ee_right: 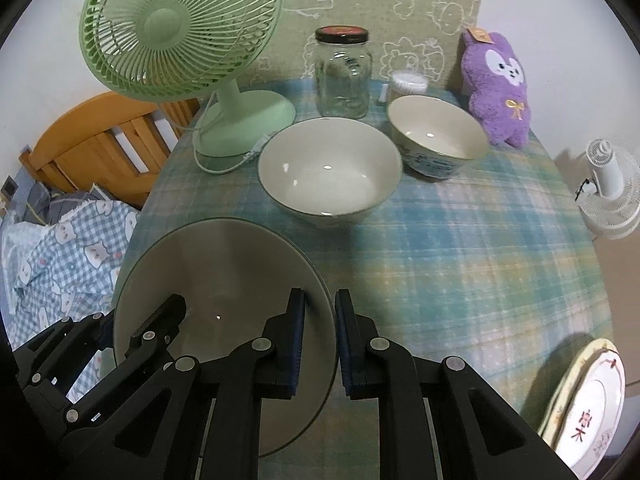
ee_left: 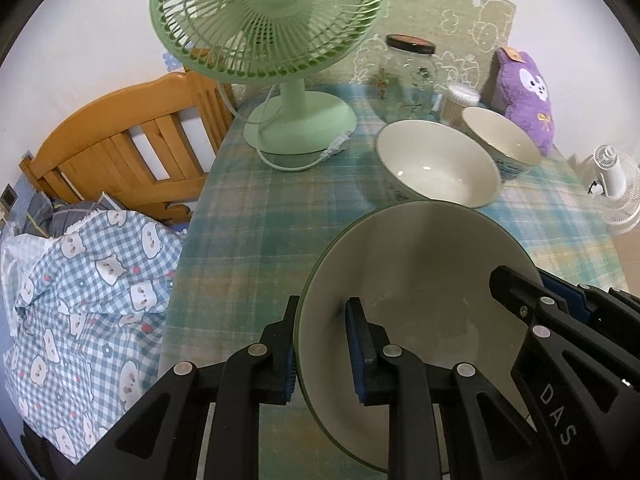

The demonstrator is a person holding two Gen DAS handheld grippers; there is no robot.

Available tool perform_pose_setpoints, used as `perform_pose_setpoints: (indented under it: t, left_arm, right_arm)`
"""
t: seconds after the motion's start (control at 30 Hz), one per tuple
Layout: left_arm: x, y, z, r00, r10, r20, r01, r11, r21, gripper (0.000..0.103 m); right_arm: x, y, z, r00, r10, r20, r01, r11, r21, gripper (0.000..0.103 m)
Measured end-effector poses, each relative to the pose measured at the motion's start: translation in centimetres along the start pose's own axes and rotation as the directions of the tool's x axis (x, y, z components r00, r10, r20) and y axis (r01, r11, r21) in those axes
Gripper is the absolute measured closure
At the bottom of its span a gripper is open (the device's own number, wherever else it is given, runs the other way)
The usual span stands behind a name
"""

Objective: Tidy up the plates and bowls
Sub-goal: 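Close both grippers on the rim of the grey-beige plate, then lift the grey-beige plate with both grippers and carry it toward the plate stack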

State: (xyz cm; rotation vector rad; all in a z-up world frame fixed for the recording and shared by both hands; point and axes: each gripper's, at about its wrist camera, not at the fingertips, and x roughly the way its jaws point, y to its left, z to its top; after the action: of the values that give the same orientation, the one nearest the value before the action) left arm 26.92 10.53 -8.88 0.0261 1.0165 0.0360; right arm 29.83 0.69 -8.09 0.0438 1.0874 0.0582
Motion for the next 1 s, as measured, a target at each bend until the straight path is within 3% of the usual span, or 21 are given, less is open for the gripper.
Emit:
perform_pose_setpoints:
  t: [1.0]
  left_arm:
    - [-5.4,-10.9,-7.0,1.0,-0.007,-0.001,0.007,1.0,-0.009,0.084]
  right_arm:
    - [-6.8,-10.8,-9.0,1.0,-0.021,0.013,0.02,0.999,0.032,0.084]
